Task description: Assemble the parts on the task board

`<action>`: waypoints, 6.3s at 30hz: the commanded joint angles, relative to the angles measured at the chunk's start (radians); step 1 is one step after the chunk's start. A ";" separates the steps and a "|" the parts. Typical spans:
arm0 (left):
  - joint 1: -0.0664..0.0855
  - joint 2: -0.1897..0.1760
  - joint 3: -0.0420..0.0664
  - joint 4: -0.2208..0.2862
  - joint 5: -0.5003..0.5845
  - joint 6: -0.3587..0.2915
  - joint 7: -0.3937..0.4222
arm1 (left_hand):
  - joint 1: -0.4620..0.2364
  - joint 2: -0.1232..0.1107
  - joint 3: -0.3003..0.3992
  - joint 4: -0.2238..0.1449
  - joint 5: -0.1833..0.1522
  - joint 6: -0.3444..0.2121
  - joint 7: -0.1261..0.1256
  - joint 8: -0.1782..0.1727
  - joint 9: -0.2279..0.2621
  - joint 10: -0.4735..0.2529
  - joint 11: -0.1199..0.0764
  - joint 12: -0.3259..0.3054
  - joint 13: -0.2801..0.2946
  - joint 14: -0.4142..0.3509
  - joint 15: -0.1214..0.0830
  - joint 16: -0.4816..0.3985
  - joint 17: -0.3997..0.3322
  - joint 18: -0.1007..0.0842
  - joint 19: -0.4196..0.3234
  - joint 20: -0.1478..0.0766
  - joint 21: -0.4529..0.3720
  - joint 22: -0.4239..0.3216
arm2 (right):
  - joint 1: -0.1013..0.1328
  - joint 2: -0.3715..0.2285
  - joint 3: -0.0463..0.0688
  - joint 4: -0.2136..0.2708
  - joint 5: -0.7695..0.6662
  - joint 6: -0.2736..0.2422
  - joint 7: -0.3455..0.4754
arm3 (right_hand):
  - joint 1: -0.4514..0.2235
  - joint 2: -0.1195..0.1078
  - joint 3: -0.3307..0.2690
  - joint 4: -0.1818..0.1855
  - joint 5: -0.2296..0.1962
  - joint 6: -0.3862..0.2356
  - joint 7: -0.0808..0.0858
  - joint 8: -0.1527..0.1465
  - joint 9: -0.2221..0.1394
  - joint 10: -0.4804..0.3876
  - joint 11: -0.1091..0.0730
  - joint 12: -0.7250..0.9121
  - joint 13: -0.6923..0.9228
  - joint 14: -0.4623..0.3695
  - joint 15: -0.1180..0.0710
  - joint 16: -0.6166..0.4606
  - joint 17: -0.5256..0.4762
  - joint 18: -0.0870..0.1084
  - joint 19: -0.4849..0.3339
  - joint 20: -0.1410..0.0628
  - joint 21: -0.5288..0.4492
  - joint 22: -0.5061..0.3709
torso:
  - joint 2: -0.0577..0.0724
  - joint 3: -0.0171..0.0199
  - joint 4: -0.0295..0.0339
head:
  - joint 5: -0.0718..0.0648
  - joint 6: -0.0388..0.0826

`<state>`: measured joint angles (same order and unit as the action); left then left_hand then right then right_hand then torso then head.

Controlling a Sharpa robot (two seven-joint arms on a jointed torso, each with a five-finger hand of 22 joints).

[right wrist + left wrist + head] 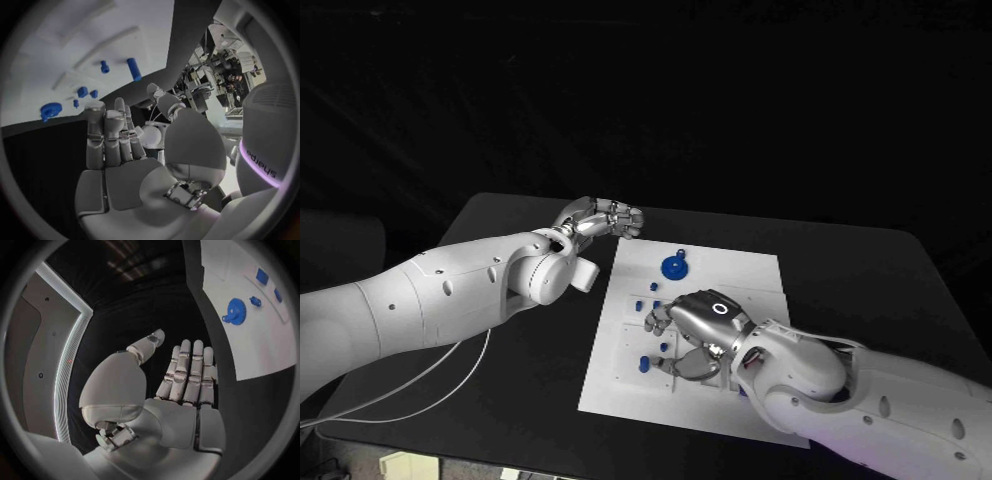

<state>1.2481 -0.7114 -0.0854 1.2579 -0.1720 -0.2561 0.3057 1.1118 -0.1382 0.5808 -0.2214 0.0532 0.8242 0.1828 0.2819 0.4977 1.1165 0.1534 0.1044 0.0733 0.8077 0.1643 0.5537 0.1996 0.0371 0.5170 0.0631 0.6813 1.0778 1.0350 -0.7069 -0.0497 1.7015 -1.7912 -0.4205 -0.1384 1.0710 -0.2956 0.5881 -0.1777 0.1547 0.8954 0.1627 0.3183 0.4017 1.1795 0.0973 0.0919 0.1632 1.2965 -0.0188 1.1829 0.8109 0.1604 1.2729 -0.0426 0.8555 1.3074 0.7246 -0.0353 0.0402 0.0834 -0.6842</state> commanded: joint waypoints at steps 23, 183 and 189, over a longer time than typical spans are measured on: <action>-0.011 0.006 -0.002 -0.019 0.009 0.016 0.008 | 0.002 0.002 -0.005 0.006 0.002 -0.006 0.000 0.007 -0.001 -0.007 0.001 -0.004 -0.001 0.001 0.004 -0.007 0.003 0.021 0.008 0.004 -0.007 0.002 | 0.124 -0.299 0.002 0.019 0.819 0.418 -0.340 | -0.046 0.029 -0.031 0.256 -0.050 0.031 -0.049 0.014 0.036 -0.092 -0.097 0.949 0.813 0.006 -0.090 0.056 0.045 0.101 0.018 -0.022 0.024 0.023 | -0.016 0.0059 -0.0105 | -0.091 0.030; -0.014 -0.004 -0.004 0.019 0.012 0.031 -0.010 | -0.010 0.000 -0.013 0.019 0.002 -0.010 0.001 0.011 -0.005 -0.012 0.003 -0.005 -0.002 -0.001 0.006 -0.022 0.015 0.022 0.008 0.006 -0.016 0.006 | 0.133 -0.172 -0.114 0.034 0.817 0.448 -0.368 | -0.107 0.027 -0.096 0.207 -0.104 0.108 -0.075 0.006 0.126 -0.063 -0.121 1.017 0.959 0.003 -0.112 0.093 0.133 0.101 -0.015 -0.036 0.138 0.012 | -0.017 0.0020 -0.0125 | -0.077 -0.026; -0.014 -0.004 -0.004 0.018 0.012 0.032 -0.010 | -0.010 0.000 -0.013 0.019 0.002 -0.010 0.001 0.011 -0.005 -0.012 0.003 -0.005 -0.002 -0.001 0.006 -0.022 0.015 0.022 0.008 0.006 -0.016 0.007 | 0.133 -0.172 -0.114 0.034 0.822 0.462 -0.363 | -0.108 0.032 -0.105 0.196 -0.104 0.110 -0.074 0.005 0.125 -0.061 -0.121 1.016 0.959 0.003 -0.111 0.092 0.133 0.101 -0.015 -0.032 0.137 0.010 | -0.017 0.0019 -0.0116 | -0.077 -0.026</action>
<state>1.2335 -0.7160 -0.0902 1.2742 -0.1633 -0.2383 0.2893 1.1118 -0.1382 0.5684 -0.2090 0.0532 0.8191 0.1848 0.2897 0.4940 1.1129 0.1570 0.1044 0.0733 0.8077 0.1643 0.5380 0.2129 0.0436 0.5202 0.0663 0.6697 1.0829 1.1693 -0.8791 -0.1632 1.7342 -0.9588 0.0006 -0.5258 0.9613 -0.2658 0.4848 0.0194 0.0464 0.9989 0.0895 0.3279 0.5268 1.1136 -0.0195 1.1141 1.1212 1.3006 -0.1231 1.2808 0.9430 0.1934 1.2622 -0.0784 0.9910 1.3075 0.7077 -0.0332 0.0281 0.0061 -0.7095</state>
